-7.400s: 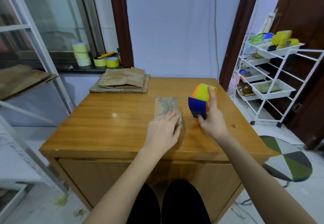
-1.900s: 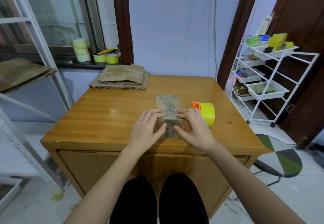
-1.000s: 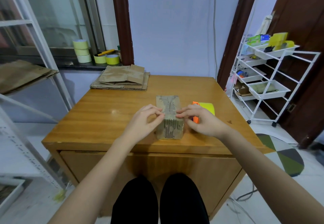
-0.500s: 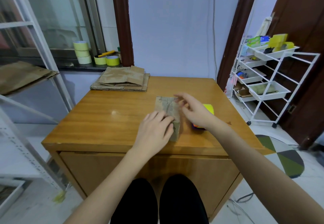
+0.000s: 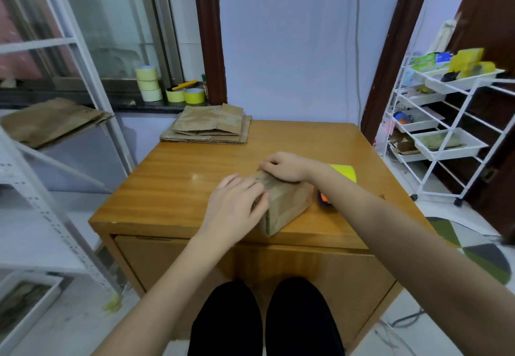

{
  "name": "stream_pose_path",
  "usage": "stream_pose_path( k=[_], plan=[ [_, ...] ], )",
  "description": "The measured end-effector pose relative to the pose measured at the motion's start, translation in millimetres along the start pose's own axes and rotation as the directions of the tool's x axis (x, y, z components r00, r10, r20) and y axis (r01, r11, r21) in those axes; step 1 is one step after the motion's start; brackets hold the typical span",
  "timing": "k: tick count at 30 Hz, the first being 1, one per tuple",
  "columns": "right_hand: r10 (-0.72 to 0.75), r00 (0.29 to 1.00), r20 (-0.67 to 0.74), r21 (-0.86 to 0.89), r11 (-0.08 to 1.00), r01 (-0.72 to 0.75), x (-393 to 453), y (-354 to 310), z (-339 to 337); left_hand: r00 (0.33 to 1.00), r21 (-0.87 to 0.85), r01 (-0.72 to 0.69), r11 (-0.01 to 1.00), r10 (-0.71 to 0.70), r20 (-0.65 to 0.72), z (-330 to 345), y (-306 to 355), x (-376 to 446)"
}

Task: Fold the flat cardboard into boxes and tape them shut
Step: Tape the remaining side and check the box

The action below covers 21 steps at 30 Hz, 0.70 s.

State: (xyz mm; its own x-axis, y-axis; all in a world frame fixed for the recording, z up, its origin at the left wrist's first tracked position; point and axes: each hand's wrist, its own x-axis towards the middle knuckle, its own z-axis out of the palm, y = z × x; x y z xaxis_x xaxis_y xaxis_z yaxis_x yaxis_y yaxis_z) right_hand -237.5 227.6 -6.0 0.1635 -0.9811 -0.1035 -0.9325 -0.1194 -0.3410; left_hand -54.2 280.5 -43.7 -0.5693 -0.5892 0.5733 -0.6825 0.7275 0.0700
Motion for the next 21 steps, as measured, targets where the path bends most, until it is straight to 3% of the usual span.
stream_pose_path(
  k=[12, 16, 21],
  plan=[
    [-0.01, 1.0, -0.007, 0.021, 1.0, 0.01, -48.5, 13.8, -9.4, 0.986, 0.17, 0.156, 0.973, -0.164, 0.036, 1.7, -38.8, 10.4],
    [0.0, 0.988, -0.157, 0.017, 1.0, 0.003, -56.2, 8.7, -2.1, 0.958, 0.159, 0.212, 0.964, -0.237, 0.161, 5.4, -47.2, 28.3],
    [0.041, 0.969, -0.242, 0.058, 0.998, -0.027, -62.5, 6.4, 6.9, 0.898, 0.119, 0.216, 0.969, -0.245, 0.365, 14.9, -54.9, 56.8]
  ],
)
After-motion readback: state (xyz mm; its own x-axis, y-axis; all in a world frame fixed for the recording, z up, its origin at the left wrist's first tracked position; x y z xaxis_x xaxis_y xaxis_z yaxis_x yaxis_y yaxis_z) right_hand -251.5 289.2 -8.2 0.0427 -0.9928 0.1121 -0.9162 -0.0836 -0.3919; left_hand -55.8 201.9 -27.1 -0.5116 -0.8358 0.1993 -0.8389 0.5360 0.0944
